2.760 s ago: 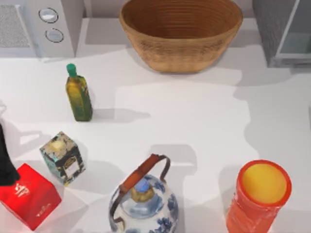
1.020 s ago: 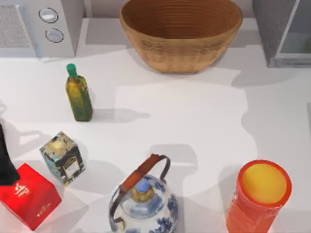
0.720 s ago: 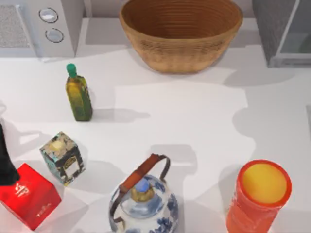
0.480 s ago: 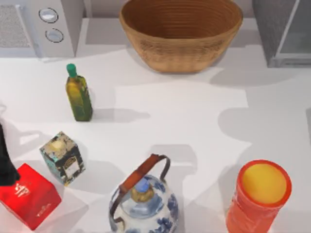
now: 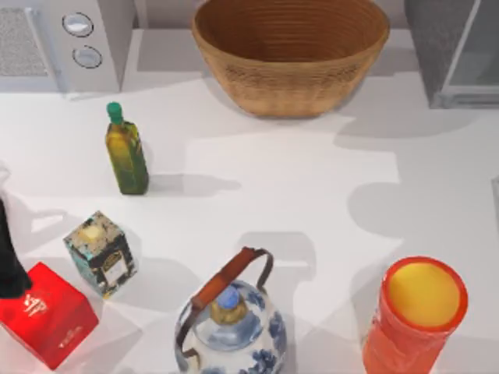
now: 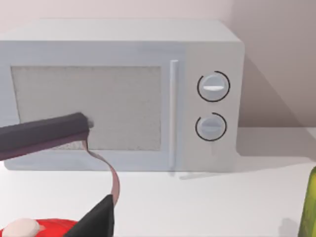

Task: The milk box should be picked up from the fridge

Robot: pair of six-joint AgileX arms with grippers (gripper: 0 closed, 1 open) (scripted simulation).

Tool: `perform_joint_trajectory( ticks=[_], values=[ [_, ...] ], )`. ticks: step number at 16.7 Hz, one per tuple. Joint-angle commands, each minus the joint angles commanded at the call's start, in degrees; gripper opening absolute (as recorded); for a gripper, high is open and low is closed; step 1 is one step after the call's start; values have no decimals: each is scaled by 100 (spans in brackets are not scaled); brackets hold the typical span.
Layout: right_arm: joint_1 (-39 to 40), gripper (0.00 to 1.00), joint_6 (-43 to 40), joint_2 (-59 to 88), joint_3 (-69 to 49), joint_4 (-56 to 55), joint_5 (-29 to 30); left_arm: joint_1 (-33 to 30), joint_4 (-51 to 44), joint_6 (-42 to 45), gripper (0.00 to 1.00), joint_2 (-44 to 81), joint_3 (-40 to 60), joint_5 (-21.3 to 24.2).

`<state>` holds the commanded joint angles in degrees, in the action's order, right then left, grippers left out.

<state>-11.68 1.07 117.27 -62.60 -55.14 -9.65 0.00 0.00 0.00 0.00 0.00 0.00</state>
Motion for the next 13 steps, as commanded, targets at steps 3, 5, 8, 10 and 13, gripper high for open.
perform_joint_trajectory(
  ticks=[3, 5, 8, 10, 13],
  values=[
    [-55, 0, 5, -369, 606, -170, -59, 0, 0, 0, 100, 0, 0, 0],
    [-90, 0, 7, -565, 879, -278, -100, 0, 0, 0, 100, 0, 0, 0],
    [-147, 0, 5, -862, 1401, -436, -158, 0, 0, 0, 100, 0, 0, 0],
    [-183, 0, 7, -1146, 1840, -573, -197, 0, 0, 0, 100, 0, 0, 0],
    [-243, 0, 10, -1388, 2183, -745, -262, 0, 0, 0, 100, 0, 0, 0]
  ],
)
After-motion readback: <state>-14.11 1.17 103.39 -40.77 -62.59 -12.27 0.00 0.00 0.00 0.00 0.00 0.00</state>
